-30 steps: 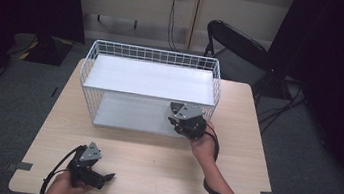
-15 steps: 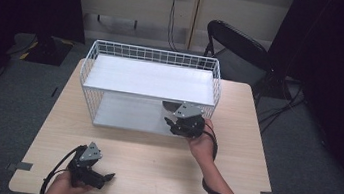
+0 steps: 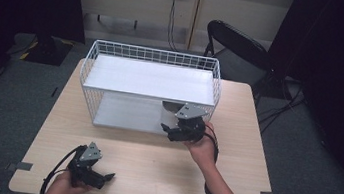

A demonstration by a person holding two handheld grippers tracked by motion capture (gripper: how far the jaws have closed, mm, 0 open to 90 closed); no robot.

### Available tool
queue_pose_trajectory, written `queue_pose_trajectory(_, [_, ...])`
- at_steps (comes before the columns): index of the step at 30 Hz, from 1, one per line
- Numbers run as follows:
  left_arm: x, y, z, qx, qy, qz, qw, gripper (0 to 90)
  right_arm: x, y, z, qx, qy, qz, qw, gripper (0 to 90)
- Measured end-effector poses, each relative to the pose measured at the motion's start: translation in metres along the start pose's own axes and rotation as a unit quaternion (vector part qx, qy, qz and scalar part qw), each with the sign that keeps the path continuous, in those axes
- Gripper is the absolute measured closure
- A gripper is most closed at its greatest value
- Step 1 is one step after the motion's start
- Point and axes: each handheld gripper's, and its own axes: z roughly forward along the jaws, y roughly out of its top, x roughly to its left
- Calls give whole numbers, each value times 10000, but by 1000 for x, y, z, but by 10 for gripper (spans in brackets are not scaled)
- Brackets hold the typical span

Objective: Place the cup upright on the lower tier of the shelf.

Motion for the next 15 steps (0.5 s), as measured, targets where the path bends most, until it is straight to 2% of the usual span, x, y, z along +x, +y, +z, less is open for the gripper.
queue_pose_trajectory(3, [0,0,0,-4,-2,-3,10000,0,3,1,-2,15,56,-7,10000,149])
queue_pose_trajectory(7, [0,0,0,-5,3,-3,10000,0,5,1,-5,32,221,138,9997,133])
queue_pose_trajectory(10, [0,0,0,-3,2,1,10000,0,9,0,-6,141,213,79,9996,130])
queue_pose_trajectory(12, [0,0,0,-4,3,-3,10000,0,10,0,-7,149,341,60,9993,129])
queue_pose_trajectory(15, [0,0,0,3,-2,2,10000,0,12,-1,-10,148,425,160,9989,133])
